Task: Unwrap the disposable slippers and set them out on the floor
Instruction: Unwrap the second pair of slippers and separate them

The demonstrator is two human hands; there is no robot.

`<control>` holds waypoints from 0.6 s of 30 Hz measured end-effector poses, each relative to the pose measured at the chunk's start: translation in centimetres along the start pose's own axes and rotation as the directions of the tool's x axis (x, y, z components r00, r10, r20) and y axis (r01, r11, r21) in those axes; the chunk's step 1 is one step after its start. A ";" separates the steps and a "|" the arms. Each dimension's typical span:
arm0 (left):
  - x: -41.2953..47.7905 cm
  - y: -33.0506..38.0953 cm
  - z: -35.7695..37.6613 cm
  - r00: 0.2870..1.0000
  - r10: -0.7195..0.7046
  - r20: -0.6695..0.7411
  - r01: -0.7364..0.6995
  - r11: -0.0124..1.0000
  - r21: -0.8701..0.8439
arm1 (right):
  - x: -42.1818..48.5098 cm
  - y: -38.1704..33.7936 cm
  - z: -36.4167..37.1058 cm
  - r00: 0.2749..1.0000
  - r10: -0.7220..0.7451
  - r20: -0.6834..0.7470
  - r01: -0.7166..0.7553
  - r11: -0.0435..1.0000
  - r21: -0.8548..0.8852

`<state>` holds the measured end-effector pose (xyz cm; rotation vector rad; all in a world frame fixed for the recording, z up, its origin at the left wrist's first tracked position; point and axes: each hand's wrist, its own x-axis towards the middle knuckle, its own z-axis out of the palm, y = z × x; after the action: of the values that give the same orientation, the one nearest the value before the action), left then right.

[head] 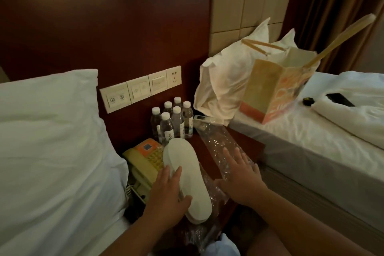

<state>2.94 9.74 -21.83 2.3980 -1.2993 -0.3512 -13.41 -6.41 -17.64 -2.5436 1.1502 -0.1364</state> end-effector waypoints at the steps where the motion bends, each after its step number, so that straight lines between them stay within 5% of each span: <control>1: -0.1 -0.5 0.4 1.000 -0.024 0.007 0.024 0.999 -0.040 | 0.2 -0.6 0.8 1.000 -0.010 0.022 0.010 1.000 0.006; 7: -0.2 -1.9 2.2 0.978 -0.209 0.008 0.201 0.929 -0.311 | 0.9 -3.8 5.9 0.975 0.035 0.221 -0.089 0.967 0.237; 12: 0.5 -1.6 3.5 0.960 -0.258 0.112 0.277 0.800 -0.533 | 1.2 -5.5 8.2 0.977 0.060 0.206 -0.152 0.870 0.468; 18: 0.8 -1.3 4.0 0.927 -0.333 0.175 0.356 0.626 -0.694 | 2.6 -4.4 7.4 0.881 0.308 0.358 -0.471 0.520 0.713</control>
<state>2.78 8.84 -26.06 1.9113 -0.5103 -0.8375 -6.88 -3.63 -23.12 -1.4329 1.2015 -0.2223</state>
